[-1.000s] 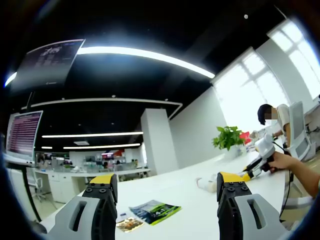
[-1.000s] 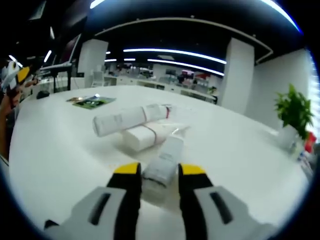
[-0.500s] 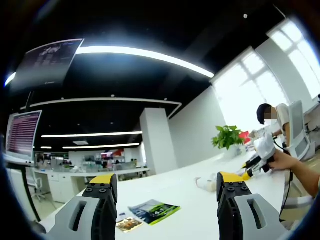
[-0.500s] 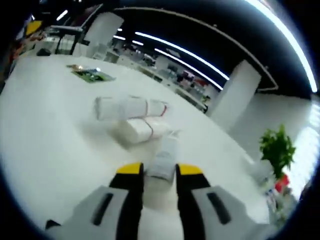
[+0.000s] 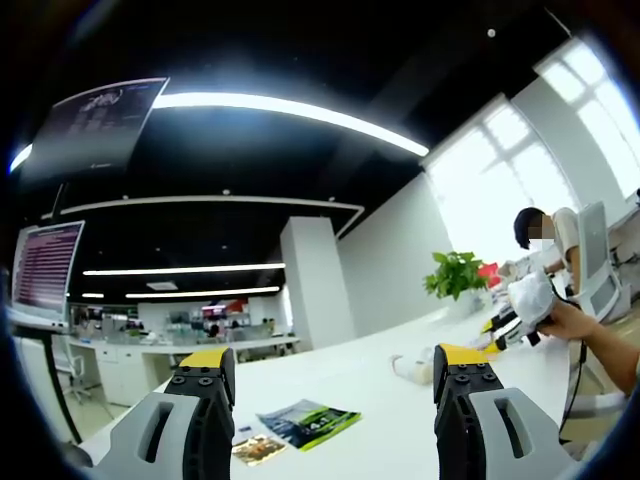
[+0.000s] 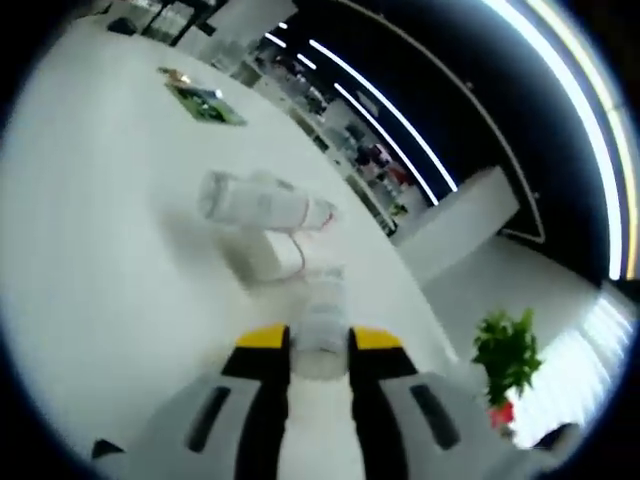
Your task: Arrange the skincare products in the storage area until every visible bottle or jar stands upright without overlapping.
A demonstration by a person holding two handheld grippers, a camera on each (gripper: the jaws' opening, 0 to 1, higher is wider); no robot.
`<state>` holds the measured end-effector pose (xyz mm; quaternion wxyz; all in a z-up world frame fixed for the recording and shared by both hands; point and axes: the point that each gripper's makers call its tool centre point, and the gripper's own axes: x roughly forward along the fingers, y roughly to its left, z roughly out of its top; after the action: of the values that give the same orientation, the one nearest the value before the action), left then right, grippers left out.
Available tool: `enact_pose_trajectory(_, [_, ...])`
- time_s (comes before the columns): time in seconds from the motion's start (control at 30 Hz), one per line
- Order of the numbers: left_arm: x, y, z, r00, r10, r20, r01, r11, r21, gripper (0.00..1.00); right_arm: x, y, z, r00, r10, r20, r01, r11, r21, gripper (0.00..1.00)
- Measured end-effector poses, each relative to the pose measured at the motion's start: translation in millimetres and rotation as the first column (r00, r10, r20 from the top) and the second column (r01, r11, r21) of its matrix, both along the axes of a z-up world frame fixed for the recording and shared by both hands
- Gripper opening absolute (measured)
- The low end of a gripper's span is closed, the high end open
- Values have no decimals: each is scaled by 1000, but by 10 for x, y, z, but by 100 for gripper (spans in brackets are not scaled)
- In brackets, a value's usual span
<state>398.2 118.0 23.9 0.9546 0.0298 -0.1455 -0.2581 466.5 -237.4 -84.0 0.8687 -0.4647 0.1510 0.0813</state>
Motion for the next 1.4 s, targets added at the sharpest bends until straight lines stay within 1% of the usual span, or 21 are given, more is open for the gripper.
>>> enact_pose_trajectory(0.1, [-1,-2,2,1000,-1,0,1,1000,-1,83,-3,-4,6,1000,2,2,-2,1000,-13,21])
enact_pose_trajectory(0.2, [-1,-4,1,1000,0,0,0,1000,0,83,-13,-19,41,1000,-4,16,4,999,-41,21])
enact_pose_trajectory(0.3, [4,-13,-7,1000,-1,-1,1,1000,2,83,-31,-21,116,999,-4,48,8,998,-65,21])
enact_pose_trajectory(0.53, [5,-36,-17,1000,-7,-7,7,1000,3,83,-86,58,279,993,29,110,-21,997,-75,21])
enact_pose_trajectory(0.6, [1,-28,-7,1000,-14,-13,14,1000,-19,83,-36,45,316,992,36,119,-27,997,-74,21])
enact_pose_trajectory(0.73, [-2,-22,-3,1000,-18,-14,18,1000,-25,84,-5,56,374,988,47,145,-37,997,-75,21])
enact_pose_trajectory(0.83, [-3,-23,-2,1000,-20,-15,20,999,-28,84,25,78,424,984,69,165,-54,994,-95,21])
enact_pose_trajectory(1.13, [-4,-36,-1,999,-29,-16,28,999,-34,84,20,155,596,964,106,242,-86,992,-92,22])
enact_pose_trajectory(1.27, [-12,-34,23,999,-44,-13,43,997,-68,84,-1,189,657,956,119,269,-97,991,-93,22])
enact_pose_trajectory(1.4, [-18,-42,30,999,-51,-12,50,996,-75,84,-25,253,713,945,141,295,-116,988,-103,22])
